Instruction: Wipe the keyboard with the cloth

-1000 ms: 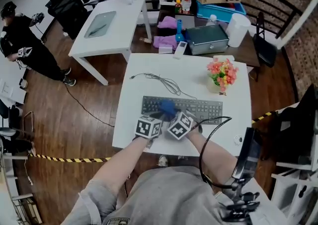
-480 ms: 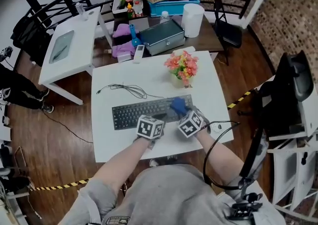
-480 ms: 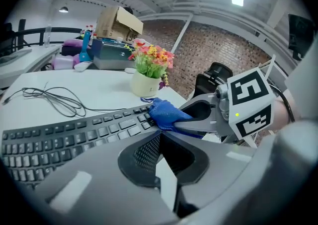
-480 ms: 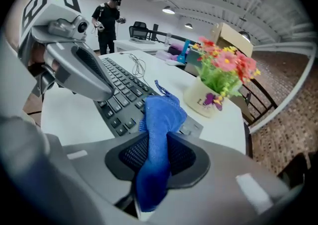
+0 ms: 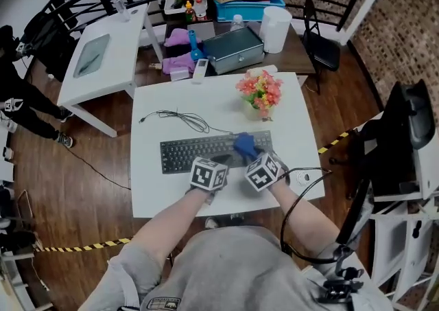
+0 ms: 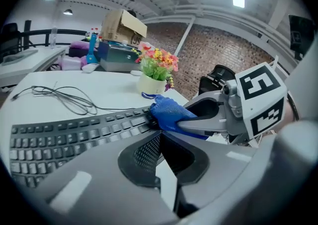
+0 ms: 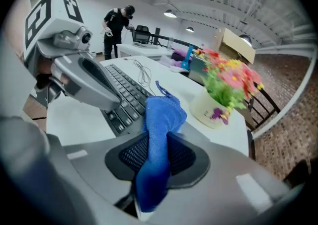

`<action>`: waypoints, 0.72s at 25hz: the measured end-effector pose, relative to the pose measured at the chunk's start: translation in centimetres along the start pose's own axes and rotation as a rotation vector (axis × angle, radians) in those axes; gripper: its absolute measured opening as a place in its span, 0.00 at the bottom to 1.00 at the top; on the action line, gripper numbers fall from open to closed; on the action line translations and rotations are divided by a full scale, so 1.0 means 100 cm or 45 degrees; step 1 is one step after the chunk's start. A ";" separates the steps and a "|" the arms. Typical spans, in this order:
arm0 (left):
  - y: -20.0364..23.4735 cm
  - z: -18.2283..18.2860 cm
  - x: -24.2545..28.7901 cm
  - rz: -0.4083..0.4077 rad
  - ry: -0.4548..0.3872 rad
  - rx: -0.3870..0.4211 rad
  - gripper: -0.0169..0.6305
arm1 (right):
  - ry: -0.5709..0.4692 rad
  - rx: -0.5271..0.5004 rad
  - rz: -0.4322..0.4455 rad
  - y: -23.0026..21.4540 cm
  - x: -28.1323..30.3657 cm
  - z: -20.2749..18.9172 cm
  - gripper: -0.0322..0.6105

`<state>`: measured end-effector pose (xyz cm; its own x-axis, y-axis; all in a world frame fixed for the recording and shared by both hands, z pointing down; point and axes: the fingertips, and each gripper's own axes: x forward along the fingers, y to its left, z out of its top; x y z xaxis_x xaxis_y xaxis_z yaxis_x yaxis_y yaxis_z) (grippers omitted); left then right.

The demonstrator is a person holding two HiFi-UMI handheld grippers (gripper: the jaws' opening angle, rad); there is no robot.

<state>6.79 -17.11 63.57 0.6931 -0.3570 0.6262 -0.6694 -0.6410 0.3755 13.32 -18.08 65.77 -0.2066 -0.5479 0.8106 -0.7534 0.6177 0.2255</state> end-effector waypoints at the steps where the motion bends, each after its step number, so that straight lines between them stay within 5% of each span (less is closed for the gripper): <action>1: 0.010 -0.004 -0.009 0.035 -0.012 -0.017 0.03 | -0.028 -0.042 0.034 0.015 0.004 0.017 0.22; 10: 0.132 -0.076 -0.142 0.459 -0.073 -0.270 0.03 | -0.197 -0.406 0.372 0.191 0.043 0.142 0.22; 18: 0.179 -0.110 -0.217 0.628 -0.074 -0.374 0.03 | -0.218 -0.549 0.494 0.278 0.064 0.185 0.22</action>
<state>-23.21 -13.34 64.20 0.2878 -0.6081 0.7398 -0.9577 -0.1767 0.2274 -20.48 -14.83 67.26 -0.5402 -0.2979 0.7871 -0.2894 0.9440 0.1586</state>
